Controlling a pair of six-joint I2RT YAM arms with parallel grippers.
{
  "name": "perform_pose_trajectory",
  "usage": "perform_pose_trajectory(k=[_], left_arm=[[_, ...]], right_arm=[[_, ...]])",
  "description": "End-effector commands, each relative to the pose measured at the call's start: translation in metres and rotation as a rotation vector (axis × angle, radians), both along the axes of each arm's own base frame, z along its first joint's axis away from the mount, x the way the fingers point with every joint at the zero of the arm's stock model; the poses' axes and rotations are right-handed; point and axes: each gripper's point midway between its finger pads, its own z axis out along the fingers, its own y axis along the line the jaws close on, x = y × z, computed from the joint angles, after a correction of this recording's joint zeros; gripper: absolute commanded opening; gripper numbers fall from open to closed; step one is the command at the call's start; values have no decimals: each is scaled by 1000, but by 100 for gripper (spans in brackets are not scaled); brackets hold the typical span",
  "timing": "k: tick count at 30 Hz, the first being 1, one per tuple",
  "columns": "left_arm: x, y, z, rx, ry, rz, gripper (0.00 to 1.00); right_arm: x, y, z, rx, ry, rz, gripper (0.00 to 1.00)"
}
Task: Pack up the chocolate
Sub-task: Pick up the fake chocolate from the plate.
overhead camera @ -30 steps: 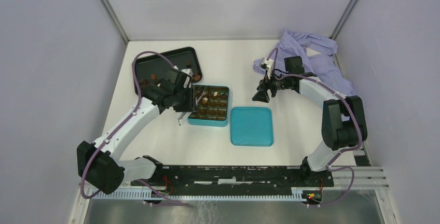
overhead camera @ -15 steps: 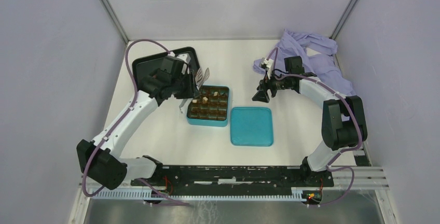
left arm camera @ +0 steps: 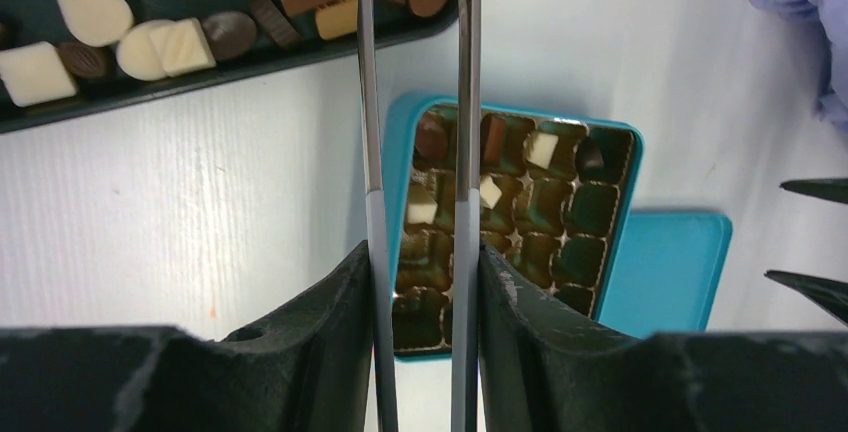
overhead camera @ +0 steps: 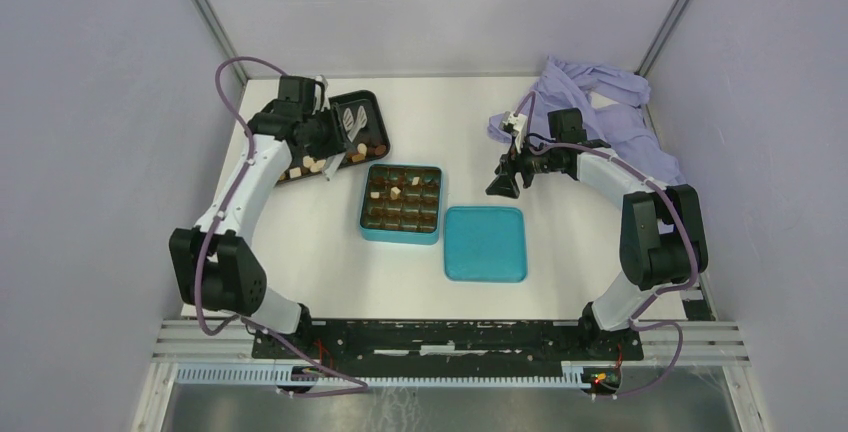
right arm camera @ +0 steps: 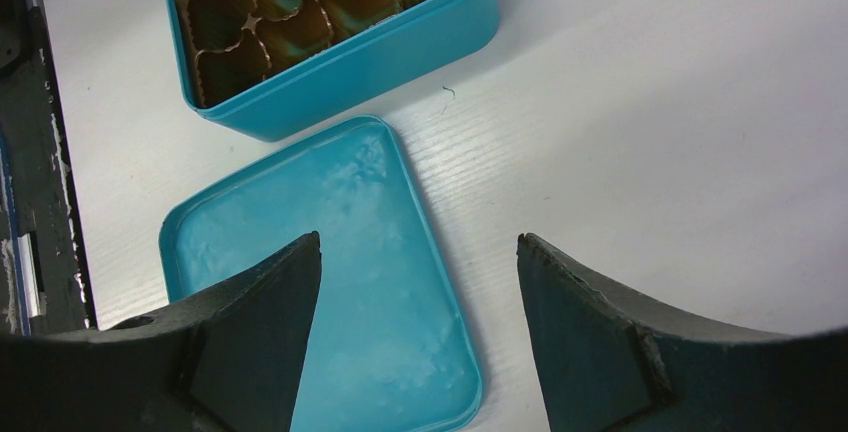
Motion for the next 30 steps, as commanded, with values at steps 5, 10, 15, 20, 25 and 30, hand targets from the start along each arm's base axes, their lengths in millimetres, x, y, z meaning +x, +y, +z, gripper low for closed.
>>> perform_pose_trajectory(k=[5,10,15,20,25,30], left_arm=[[42,15,4,20,-41,-26,44],[58,19,-9,36,-12,-16,45],[72,20,-20,49,4,-14,45],[79,19,-32,54,32,-18,46],[84,22,-42,73,57,-5,47],[89,21,-50,71,80,-10,47]], right_arm=[[2,0,2,-2,-20,10,78],[2,1,2,-1,-19,11,78],[3,1,2,1,-17,12,78],[4,2,2,3,-13,15,78],[4,2,1,4,-7,15,78],[4,2,0,4,-1,17,78]])
